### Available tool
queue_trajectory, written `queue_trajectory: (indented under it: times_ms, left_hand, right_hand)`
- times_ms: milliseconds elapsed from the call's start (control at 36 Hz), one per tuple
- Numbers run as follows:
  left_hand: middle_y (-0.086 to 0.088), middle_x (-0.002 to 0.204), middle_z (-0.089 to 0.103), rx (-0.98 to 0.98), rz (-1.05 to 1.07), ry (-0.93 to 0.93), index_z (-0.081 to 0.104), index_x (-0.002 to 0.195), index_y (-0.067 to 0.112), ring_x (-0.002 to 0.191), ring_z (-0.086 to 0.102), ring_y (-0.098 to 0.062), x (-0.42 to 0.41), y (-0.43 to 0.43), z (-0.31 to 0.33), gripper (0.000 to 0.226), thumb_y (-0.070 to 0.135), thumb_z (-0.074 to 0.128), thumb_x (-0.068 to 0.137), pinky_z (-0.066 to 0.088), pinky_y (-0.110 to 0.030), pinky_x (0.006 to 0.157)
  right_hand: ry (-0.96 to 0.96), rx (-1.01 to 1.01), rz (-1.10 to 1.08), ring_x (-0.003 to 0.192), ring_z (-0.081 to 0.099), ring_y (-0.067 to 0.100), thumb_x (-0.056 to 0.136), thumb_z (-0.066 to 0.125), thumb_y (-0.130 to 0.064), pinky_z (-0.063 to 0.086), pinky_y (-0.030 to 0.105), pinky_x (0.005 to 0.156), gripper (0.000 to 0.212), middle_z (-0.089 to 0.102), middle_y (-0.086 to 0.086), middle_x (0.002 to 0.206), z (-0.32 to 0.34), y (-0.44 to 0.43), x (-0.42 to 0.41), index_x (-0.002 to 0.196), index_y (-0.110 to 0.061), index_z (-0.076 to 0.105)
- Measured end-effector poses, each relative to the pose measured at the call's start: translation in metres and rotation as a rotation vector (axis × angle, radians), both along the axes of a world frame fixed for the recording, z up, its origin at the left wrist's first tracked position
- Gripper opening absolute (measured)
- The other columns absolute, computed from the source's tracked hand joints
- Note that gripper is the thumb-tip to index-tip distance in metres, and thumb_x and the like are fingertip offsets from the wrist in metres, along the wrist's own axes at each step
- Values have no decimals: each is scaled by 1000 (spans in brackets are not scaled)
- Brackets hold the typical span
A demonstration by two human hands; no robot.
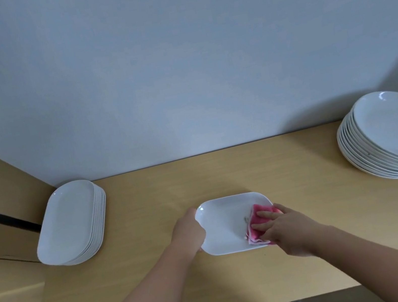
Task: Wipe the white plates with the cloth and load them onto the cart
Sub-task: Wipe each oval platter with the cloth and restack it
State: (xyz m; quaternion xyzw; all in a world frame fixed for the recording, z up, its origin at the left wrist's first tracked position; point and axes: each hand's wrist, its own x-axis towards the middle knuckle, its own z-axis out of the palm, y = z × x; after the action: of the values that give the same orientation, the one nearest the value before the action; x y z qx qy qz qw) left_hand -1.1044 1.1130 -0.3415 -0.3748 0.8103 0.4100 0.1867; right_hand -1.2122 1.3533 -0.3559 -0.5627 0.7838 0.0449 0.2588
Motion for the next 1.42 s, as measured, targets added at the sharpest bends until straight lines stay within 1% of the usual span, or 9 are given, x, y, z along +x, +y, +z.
queue_trajectory:
  times_ms: [333,556,806,917,1083,1194,1250,1361,1417]
  left_hand:
    - [-4,108,56,-80,-98,-22,44,135,23,93,63,-30,-1,-3,-2,58,0,34,83,59,-43,77]
    - [7,85,47,-101,-125,-15,46,131,21,81,55,-24,-3,-5,-10,56,-1,37,80,48,-31,61]
    - [-3,95,60,-113,-102,13,53,113,18,84,62,-25,0,-7,-12,36,5,36,84,53,-36,71]
    - [-7,102,62,-259,-206,64,48,108,15,90,58,-27,8,-13,-16,14,19,41,96,44,-34,72]
    - [5,129,47,-455,-487,184,52,129,26,115,49,-19,31,-28,-21,38,20,41,94,41,-28,77]
    - [4,154,29,-473,-852,215,53,135,28,143,21,-16,42,-24,-24,44,14,35,97,31,-27,108]
    - [7,158,26,-471,-918,208,56,130,27,146,14,-12,44,-21,-26,39,19,31,101,28,-32,113]
    - [11,157,32,-503,-925,230,61,129,26,146,18,-6,44,-16,-27,38,24,32,104,28,-24,113]
    - [13,140,53,-546,-948,331,73,109,29,135,44,-6,45,-16,-24,23,26,57,94,43,-17,101]
  right_hand:
    - [167,125,-39,148,10,20,95,41,-13,23,35,116,54,26,-11,157,7,-16,-14,146,-32,38]
    - [267,93,-62,141,22,25,95,41,-5,43,35,99,41,46,-7,143,4,-41,-26,131,-17,55]
    - [335,-32,-54,130,35,27,93,40,-3,42,35,98,37,49,3,136,9,-50,-36,125,-12,55]
    - [331,-61,-64,129,35,26,92,40,-4,42,35,97,36,48,2,136,18,-43,-39,122,-14,56]
    - [320,-119,-134,131,33,20,93,39,-9,42,31,96,36,46,-5,137,32,-27,-35,123,-20,55]
    - [298,-160,-167,130,34,19,93,41,-9,42,30,97,35,47,-6,136,35,-20,-26,122,-21,57]
    - [281,-200,-177,129,37,21,91,43,-7,42,31,96,34,51,-4,134,35,-18,-21,119,-19,60]
    - [272,-261,-205,123,43,23,87,46,-2,46,34,92,32,57,-1,126,38,-14,-14,110,-15,64]
    - [275,-279,-210,123,44,23,86,47,-1,46,34,92,33,57,-1,127,39,-12,-12,110,-15,65]
